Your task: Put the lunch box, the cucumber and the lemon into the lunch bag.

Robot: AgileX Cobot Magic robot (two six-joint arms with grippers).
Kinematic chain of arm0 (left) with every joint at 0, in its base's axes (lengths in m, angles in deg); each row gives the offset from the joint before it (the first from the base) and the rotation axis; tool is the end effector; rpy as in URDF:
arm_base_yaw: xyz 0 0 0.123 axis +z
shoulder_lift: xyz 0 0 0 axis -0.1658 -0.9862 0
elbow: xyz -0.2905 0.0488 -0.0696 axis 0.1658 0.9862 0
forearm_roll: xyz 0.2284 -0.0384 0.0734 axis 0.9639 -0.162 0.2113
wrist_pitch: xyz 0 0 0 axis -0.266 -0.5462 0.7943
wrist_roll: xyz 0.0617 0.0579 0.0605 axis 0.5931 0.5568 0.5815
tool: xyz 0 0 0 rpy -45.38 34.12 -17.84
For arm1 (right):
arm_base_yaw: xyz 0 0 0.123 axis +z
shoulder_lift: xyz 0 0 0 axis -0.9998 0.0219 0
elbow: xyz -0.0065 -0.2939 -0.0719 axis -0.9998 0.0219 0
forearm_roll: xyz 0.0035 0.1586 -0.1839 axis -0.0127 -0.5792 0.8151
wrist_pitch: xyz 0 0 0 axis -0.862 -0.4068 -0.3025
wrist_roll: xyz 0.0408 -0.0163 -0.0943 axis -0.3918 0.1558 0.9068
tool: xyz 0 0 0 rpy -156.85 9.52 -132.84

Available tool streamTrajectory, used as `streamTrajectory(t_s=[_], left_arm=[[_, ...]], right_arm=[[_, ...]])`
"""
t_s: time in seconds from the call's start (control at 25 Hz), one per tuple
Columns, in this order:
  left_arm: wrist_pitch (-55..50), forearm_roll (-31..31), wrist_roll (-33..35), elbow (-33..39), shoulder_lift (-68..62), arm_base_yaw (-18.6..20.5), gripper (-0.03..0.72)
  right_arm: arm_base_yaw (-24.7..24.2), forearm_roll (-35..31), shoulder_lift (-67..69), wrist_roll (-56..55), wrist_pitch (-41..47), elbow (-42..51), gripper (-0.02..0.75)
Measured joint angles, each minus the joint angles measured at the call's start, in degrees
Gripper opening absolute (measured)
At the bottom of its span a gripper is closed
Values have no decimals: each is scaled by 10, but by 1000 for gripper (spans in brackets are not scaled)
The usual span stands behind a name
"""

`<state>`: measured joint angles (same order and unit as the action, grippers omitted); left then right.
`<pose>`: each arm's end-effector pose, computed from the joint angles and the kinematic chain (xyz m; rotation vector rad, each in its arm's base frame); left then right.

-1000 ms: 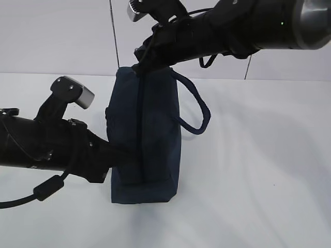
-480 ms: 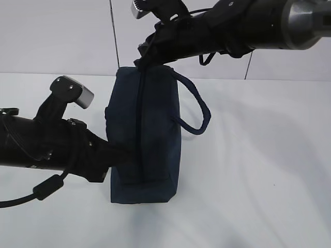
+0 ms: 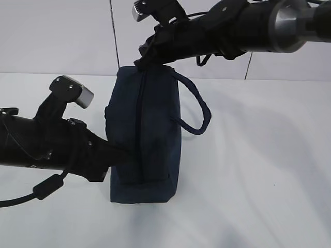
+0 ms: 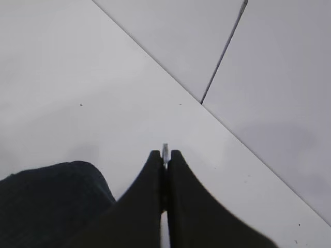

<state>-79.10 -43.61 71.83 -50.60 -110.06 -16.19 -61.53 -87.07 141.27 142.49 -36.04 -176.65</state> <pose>0.2365 -0.1647 0.1973 0.8228 2.1907 -0.7169 0.4458 0.2513 0.2589 -0.9293 1.8147 0.2671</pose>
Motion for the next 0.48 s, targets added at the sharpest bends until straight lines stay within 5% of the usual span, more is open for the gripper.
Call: streamTrajectory(t_s=[0.48], left_arm=[[7, 0, 0, 0, 1, 0, 12]], right_arm=[[-29, -6, 15, 8, 11, -11, 5]])
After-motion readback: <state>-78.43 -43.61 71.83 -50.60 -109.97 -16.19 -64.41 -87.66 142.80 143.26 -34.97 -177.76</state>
